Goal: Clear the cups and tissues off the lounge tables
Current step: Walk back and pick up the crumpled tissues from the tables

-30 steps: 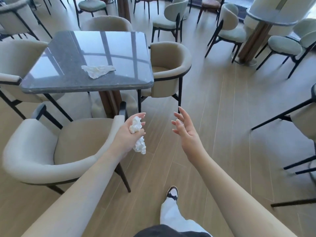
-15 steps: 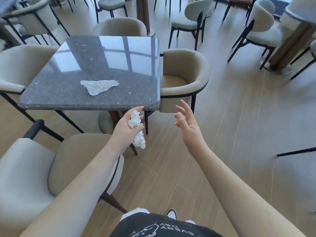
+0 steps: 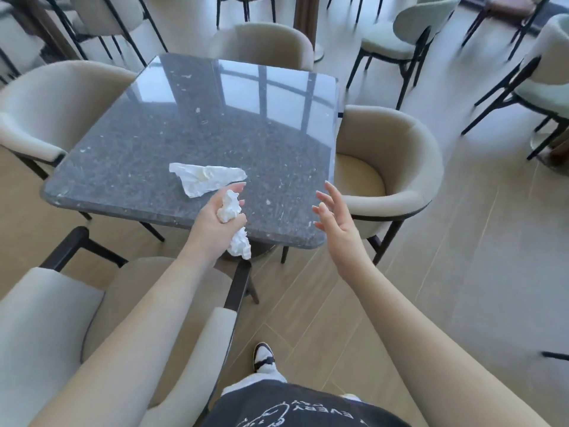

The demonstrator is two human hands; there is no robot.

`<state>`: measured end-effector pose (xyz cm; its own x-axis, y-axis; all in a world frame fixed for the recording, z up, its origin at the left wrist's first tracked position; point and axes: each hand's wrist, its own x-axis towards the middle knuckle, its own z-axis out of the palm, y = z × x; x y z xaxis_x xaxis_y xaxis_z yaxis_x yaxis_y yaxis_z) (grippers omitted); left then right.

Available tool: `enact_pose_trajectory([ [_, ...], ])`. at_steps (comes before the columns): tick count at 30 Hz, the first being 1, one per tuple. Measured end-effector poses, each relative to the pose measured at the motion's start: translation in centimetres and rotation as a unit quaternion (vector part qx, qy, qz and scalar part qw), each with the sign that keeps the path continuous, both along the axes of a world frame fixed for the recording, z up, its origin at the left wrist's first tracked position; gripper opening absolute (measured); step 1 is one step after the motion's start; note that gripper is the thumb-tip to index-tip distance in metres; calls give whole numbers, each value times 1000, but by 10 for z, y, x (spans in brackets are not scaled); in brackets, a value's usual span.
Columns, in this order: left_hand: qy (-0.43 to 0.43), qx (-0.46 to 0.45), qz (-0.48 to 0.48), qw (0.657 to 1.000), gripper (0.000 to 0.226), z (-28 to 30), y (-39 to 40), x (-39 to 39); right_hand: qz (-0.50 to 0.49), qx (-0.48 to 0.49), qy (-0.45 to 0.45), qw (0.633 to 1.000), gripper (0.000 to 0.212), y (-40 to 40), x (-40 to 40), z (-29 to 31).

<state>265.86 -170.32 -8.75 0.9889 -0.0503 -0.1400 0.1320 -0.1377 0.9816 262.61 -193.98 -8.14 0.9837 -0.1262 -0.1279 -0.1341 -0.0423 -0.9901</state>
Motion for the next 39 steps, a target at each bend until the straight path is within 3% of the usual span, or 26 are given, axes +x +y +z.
enact_pose_trajectory([
  [10, 36, -2, 32, 999, 64, -11, 6, 89, 56, -15, -10, 998, 35, 21, 141, -2],
  [20, 96, 34, 123, 987, 59, -29, 2, 136, 240, -30, 29, 970, 42, 70, 258, -53],
  [24, 109, 29, 185, 976, 58, -39, 4, 151, 311, -50, 45, 948, 54, 85, 292, -76],
  [33, 134, -2, 280, 950, 58, -48, 17, 149, 464, -293, -20, 836, 74, 135, 333, -133],
  [39, 140, -6, 315, 939, 57, -55, 17, 146, 540, -439, -79, 714, 89, 157, 349, -168],
])
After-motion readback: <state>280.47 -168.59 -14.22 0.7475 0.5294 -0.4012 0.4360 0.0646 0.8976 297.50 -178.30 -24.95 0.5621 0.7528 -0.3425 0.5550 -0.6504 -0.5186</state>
